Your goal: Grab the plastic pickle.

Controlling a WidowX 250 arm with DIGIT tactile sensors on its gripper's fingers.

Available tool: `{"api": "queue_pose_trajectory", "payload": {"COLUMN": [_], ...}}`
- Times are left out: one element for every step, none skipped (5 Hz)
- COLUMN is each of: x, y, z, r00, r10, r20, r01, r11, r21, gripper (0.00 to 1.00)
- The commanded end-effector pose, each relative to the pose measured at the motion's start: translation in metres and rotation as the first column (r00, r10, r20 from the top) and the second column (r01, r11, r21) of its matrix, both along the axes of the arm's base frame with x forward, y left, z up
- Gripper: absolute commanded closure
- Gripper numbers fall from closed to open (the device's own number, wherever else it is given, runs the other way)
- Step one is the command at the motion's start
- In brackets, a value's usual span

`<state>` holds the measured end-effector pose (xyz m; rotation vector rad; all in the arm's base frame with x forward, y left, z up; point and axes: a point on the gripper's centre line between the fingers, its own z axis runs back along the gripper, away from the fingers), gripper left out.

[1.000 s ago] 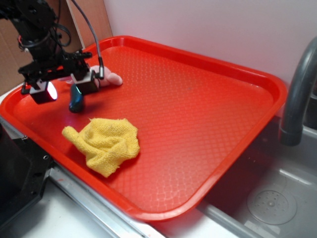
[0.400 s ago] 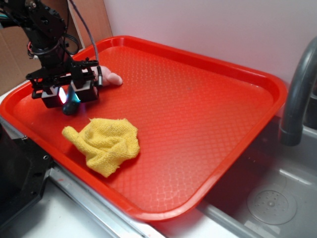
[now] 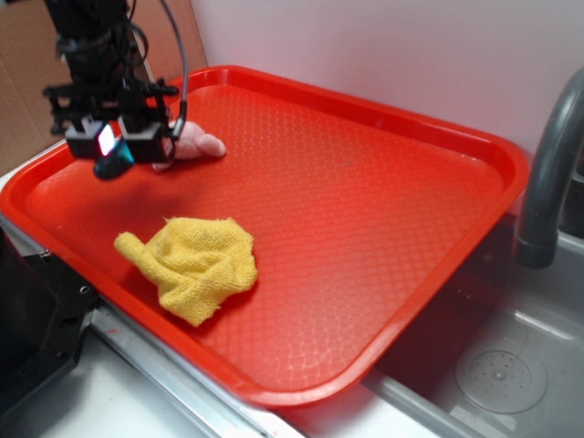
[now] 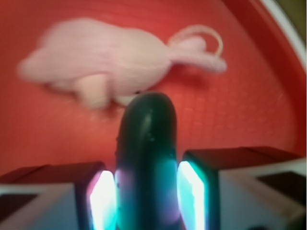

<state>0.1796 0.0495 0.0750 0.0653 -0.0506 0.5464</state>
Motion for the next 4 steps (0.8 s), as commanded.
{"api": "queue_pose_trajectory", "payload": {"x": [0.009,0.007,0.012,0.021], "y": [-0.031,-0.054,-0.078,-0.073], "z": [0.085,0.110,0.127,0.125], "r00": [0.895,0.857,0.852,0.894], "r10": [-0.443,-0.505,-0.506,-0.432], "r20": [0.052,0.106,0.134,0.122], "r01": [0.445,0.510,0.512,0.440], "r11": [0.895,0.860,0.859,0.896], "r21": [-0.037,-0.027,-0.006,-0.054], "gripper": [1.00,1.00,1.00,1.00]}}
